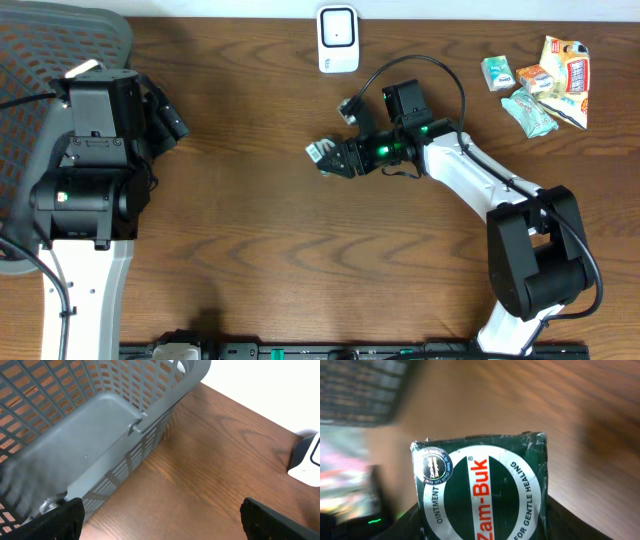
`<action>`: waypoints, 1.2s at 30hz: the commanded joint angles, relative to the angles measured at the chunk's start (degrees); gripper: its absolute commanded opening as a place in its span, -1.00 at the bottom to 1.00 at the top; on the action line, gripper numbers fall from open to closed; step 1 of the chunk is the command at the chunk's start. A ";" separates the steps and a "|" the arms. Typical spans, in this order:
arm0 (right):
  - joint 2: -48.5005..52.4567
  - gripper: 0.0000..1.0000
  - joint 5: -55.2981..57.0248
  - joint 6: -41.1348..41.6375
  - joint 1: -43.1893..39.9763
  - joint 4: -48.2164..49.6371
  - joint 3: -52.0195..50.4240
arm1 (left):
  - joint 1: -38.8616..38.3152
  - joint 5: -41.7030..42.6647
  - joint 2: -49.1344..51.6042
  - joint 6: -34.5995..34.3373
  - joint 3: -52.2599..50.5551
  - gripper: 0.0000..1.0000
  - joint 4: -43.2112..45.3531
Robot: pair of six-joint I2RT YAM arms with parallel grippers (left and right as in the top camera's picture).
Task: Scan the item barcode
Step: 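Lower the tin to the table and open the right gripper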
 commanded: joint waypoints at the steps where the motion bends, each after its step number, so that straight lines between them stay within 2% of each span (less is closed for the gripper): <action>1: -1.05 0.05 18.16 -3.91 0.59 -2.34 -0.02 | 0.20 -0.59 -0.39 -0.28 0.74 0.96 -0.09; 10: -0.37 0.03 26.93 -5.40 1.27 -3.76 -0.04 | 0.20 -0.59 -0.39 -0.28 0.74 0.95 -0.09; 19: 1.09 0.04 28.09 -5.81 2.19 -3.74 -0.07 | 0.20 -0.59 -0.39 -0.28 0.74 0.95 -0.09; 30: 5.18 0.11 33.94 -6.45 2.23 -3.80 -0.07 | 0.20 -0.59 -0.39 -0.28 0.74 0.95 -0.09; 36: 7.26 0.25 35.15 -6.45 2.27 -3.89 -0.04 | 0.20 -0.59 -0.39 -0.28 0.74 0.96 -0.09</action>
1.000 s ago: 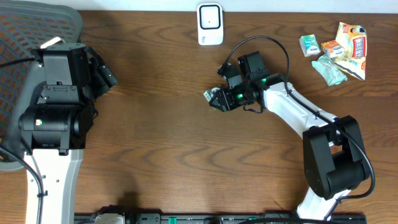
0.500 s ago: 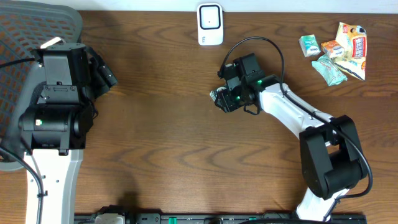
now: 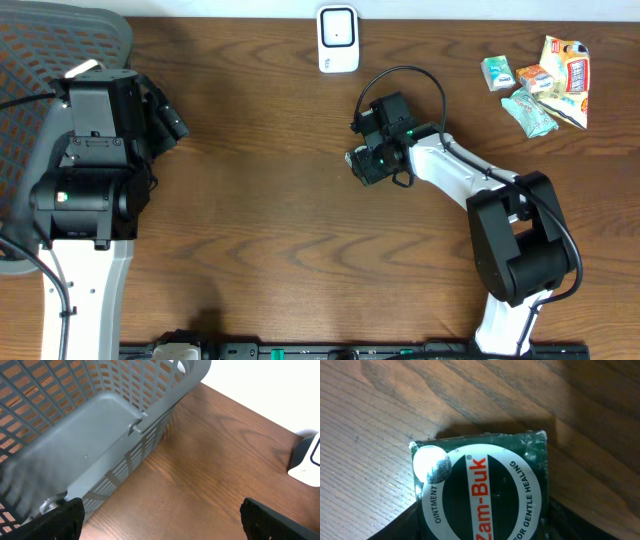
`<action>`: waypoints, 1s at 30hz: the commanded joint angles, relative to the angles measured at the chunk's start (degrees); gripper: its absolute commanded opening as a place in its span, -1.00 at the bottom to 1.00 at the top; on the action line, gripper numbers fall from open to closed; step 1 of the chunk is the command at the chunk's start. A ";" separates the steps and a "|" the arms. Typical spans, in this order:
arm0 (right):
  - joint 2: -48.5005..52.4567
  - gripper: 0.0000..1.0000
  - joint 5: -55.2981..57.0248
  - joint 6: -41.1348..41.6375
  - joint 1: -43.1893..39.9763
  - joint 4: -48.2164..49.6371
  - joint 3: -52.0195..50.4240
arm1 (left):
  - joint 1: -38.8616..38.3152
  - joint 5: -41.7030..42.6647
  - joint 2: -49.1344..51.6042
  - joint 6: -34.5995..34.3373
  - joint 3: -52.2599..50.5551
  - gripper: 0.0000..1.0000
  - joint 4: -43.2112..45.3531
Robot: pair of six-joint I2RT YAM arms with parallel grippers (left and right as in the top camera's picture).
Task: Scan the item barcode
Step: 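Lower the tin to the table and open the right gripper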
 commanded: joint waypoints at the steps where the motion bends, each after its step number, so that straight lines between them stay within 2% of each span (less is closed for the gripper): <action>1: 2.03 0.26 2.14 -0.20 0.28 -0.44 -0.13 | 0.20 -0.59 -0.39 -0.28 0.74 0.96 -0.09; 2: 2.01 0.32 3.04 -0.20 0.28 -0.46 -0.09 | 0.20 -0.59 -0.39 -0.28 0.74 0.96 -0.09; 3: 2.01 0.57 3.74 0.09 0.28 -0.50 -0.09 | 0.20 -0.59 -0.39 -0.28 0.74 0.96 -0.09; 5: 1.73 0.74 3.72 2.12 0.28 -0.55 -0.04 | 0.20 -0.59 -0.39 -0.28 0.74 0.95 -0.09; 8: 0.92 0.91 3.72 5.16 0.24 -1.70 1.03 | 0.20 -0.59 -0.39 -0.28 0.74 0.96 -0.09; 13: -1.49 0.95 3.43 14.12 0.35 -11.85 7.80 | 0.20 -0.59 -0.39 -0.28 0.74 0.95 -0.09; 16: -2.62 0.77 1.75 22.51 0.39 -19.26 11.80 | 0.20 -0.59 -0.39 -0.28 0.74 0.95 -0.09; 20: -3.96 0.64 -13.18 26.88 0.35 -21.75 13.42 | 0.20 -0.59 -0.39 -0.28 0.74 0.95 -0.09; 21: -3.93 0.49 -14.97 26.91 0.35 -21.64 13.42 | 0.20 -0.59 -0.39 -0.28 0.74 0.96 -0.09; 22: -3.93 0.24 -15.85 27.54 0.35 -21.59 13.40 | 0.20 -0.59 -0.39 -0.28 0.74 0.96 -0.09; 23: -3.91 -0.03 -15.67 28.70 0.50 -21.62 13.31 | 0.20 -0.59 -0.39 -0.28 0.74 0.96 -0.09; 24: -3.91 -0.22 -14.93 30.32 0.81 -21.66 12.90 | 0.20 -0.59 -0.39 -0.28 0.74 0.96 -0.07; 30: -3.80 -0.47 -2.05 45.13 6.43 -18.23 5.77 | 0.20 -0.59 -0.39 -0.28 0.74 0.95 -0.09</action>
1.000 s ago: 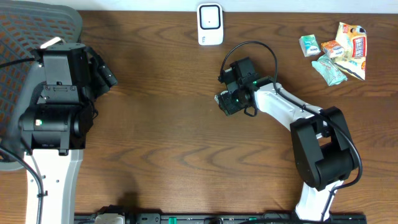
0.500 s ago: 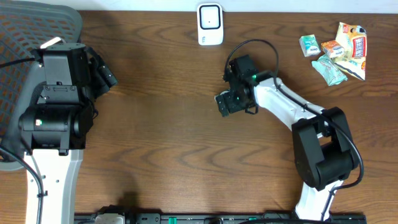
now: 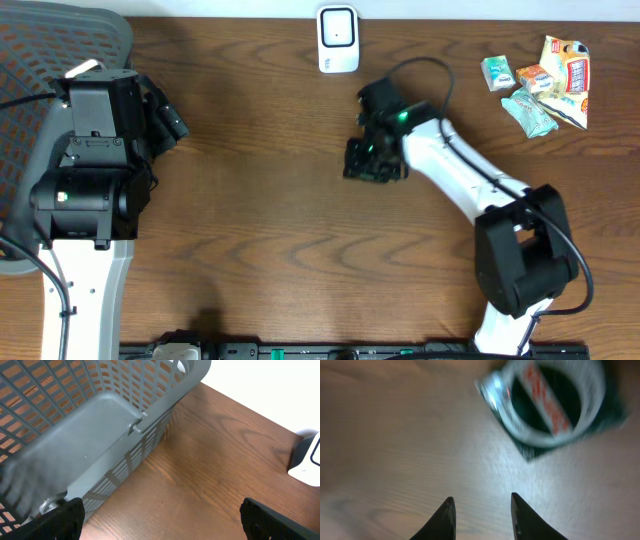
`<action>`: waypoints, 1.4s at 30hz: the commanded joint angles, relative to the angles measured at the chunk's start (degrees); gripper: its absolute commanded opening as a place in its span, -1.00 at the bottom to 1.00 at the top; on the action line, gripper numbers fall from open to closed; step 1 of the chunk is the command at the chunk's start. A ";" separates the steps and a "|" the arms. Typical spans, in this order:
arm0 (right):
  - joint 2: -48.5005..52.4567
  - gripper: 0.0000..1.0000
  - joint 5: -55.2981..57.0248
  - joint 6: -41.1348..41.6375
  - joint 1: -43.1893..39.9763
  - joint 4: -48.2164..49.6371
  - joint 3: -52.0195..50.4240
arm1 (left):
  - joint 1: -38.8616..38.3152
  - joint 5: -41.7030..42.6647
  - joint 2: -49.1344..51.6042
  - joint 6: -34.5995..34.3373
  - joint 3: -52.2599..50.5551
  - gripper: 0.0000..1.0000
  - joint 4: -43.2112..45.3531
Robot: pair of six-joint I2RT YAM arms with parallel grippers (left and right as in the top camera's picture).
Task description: Scan the item barcode
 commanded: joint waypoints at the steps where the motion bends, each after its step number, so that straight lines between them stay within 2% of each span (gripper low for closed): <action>1: -1.09 -0.51 6.86 10.03 3.52 4.13 -5.38 | 0.20 -0.57 -0.39 -0.28 0.74 0.96 -0.09; 3: -0.96 -0.62 7.89 12.61 4.42 7.91 -7.82 | 0.20 -0.57 -0.39 -0.28 0.74 0.95 -0.09; 6: -0.52 -0.62 13.64 16.17 5.31 12.41 -11.34 | 0.20 -0.57 -0.39 -0.28 0.74 0.95 -0.09; 12: -0.50 -0.60 23.98 17.18 3.21 13.05 -12.13 | 0.20 -0.57 -0.39 -0.28 0.74 0.96 -0.09; 15: -0.50 -0.59 25.44 13.92 -0.26 17.49 -12.13 | 0.20 -0.57 -0.39 -0.28 0.74 0.96 -0.09; 20: -0.50 -0.38 20.28 3.39 -3.78 24.50 -11.08 | 0.20 -0.57 -0.39 -0.28 0.74 0.96 -0.09; 26: -0.57 -0.27 14.99 -0.31 -5.57 21.59 -7.15 | 0.20 -0.57 -0.39 -0.28 0.74 0.95 -0.09; 27: -0.57 -0.21 13.35 -1.60 -5.55 20.98 -6.58 | 0.20 -0.57 -0.39 -0.28 0.74 0.95 -0.09; 29: -0.72 0.11 9.70 -6.54 -5.42 19.04 -5.05 | 0.20 -0.57 -0.39 -0.28 0.74 0.96 -0.09; 33: -2.12 0.43 8.94 -12.81 -5.46 10.73 1.07 | 0.20 -0.57 -0.39 -0.28 0.74 0.96 -0.09; 37: -3.28 0.94 8.92 -17.70 -5.40 3.39 9.94 | 0.20 -0.57 -0.39 -0.28 0.74 0.95 -0.09; 42: -3.34 0.99 8.70 -18.16 -5.38 1.81 11.78 | 0.20 -0.57 -0.39 -0.28 0.74 0.96 -0.09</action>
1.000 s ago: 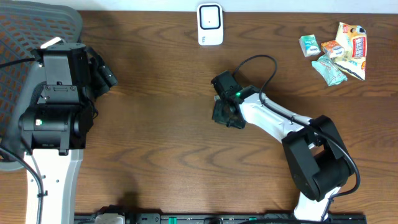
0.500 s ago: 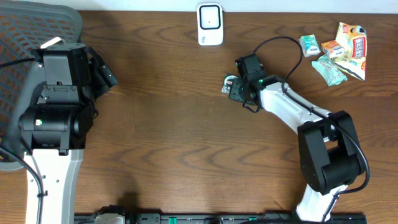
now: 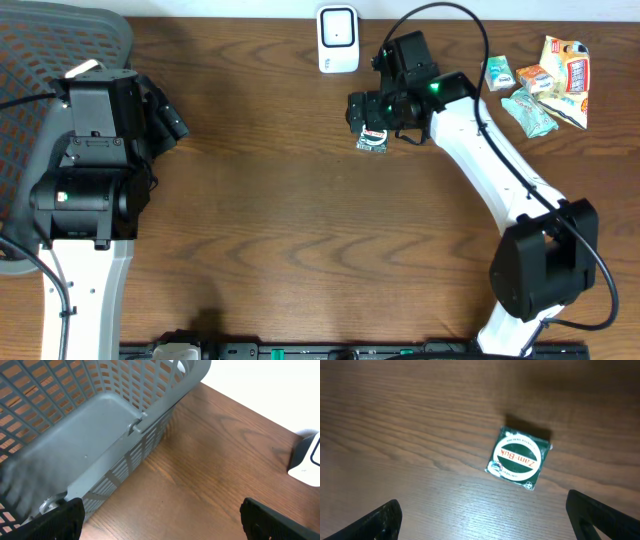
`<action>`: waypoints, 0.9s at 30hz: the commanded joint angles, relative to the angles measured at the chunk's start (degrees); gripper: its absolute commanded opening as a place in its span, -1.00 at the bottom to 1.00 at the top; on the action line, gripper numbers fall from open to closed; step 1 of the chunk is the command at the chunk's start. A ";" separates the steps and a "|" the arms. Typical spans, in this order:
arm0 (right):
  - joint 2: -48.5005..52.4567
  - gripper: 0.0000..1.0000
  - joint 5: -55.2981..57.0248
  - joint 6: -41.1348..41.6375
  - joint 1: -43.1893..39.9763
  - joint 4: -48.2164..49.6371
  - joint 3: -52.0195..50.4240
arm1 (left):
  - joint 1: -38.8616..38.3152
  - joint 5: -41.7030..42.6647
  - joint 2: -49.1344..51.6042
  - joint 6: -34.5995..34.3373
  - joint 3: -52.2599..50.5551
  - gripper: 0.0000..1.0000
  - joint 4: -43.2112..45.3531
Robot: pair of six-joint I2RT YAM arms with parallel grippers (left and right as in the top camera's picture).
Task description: Scan the item barcode
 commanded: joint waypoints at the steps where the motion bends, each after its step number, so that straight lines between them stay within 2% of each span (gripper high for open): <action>1: -0.79 0.98 -0.59 -2.10 -0.04 -0.94 0.48 | 0.20 -0.59 -0.39 -0.28 0.74 0.96 -0.09; 27: -0.39 0.99 0.59 -2.14 -0.02 1.29 0.33 | 0.20 -0.59 -0.39 -0.28 0.74 0.95 -0.09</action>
